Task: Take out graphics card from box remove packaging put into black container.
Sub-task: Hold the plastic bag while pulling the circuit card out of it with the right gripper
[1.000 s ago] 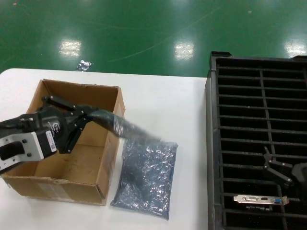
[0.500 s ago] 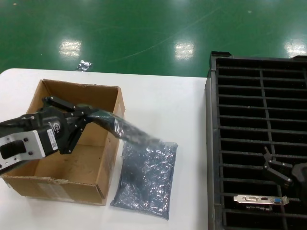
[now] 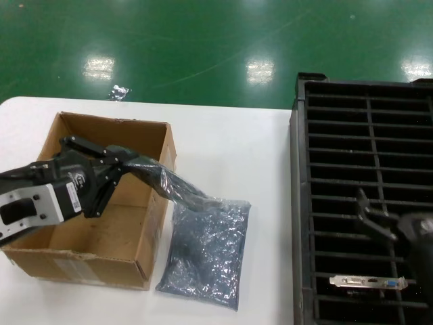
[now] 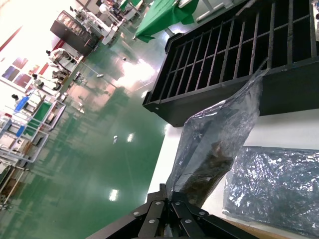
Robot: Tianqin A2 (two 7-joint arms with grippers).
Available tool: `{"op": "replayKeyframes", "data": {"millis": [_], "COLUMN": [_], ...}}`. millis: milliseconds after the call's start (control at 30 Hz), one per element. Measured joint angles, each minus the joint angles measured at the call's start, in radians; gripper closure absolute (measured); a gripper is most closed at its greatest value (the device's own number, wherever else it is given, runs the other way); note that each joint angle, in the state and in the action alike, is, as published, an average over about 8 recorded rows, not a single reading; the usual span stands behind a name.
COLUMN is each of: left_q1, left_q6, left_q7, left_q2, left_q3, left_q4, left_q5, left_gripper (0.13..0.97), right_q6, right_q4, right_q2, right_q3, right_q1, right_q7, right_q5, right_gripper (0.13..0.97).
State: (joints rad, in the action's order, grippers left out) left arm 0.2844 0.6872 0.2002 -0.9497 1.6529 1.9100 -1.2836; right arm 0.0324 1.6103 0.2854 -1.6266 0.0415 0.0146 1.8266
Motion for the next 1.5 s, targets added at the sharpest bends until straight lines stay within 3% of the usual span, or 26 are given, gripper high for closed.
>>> {"op": "replayKeyframes", "data": {"millis": [433, 633, 933, 1500], "left_q1": [0.0, 0.0, 0.0, 0.0], "left_q6": [0.0, 0.0, 0.0, 0.0], "left_q7": [0.0, 0.0, 0.0, 0.0], "left_q2": [0.0, 0.0, 0.0, 0.0], "left_q3": [0.0, 0.0, 0.0, 0.0], "left_q4": [0.0, 0.0, 0.0, 0.0], "left_q5": [0.0, 0.0, 0.0, 0.0], "left_gripper": [0.958, 0.958, 0.958, 0.958], "right_q6": [-0.046, -0.081, -0.14, -0.221], "right_q4": [-0.001, -0.021, -0.001, 0.006], "right_q2": [-0.114, -0.081, 0.045, 0.119], "right_q3": [-0.092, -0.181, -0.358, -0.685], "right_q1": [0.121, 0.164, 0.199, 0.28], "right_q7": [-0.068, -0.117, -0.189, -0.323], "right_q5": [-0.066, -0.058, 0.044, 0.22], "right_gripper": [0.156, 0.193, 0.318, 0.721]}}
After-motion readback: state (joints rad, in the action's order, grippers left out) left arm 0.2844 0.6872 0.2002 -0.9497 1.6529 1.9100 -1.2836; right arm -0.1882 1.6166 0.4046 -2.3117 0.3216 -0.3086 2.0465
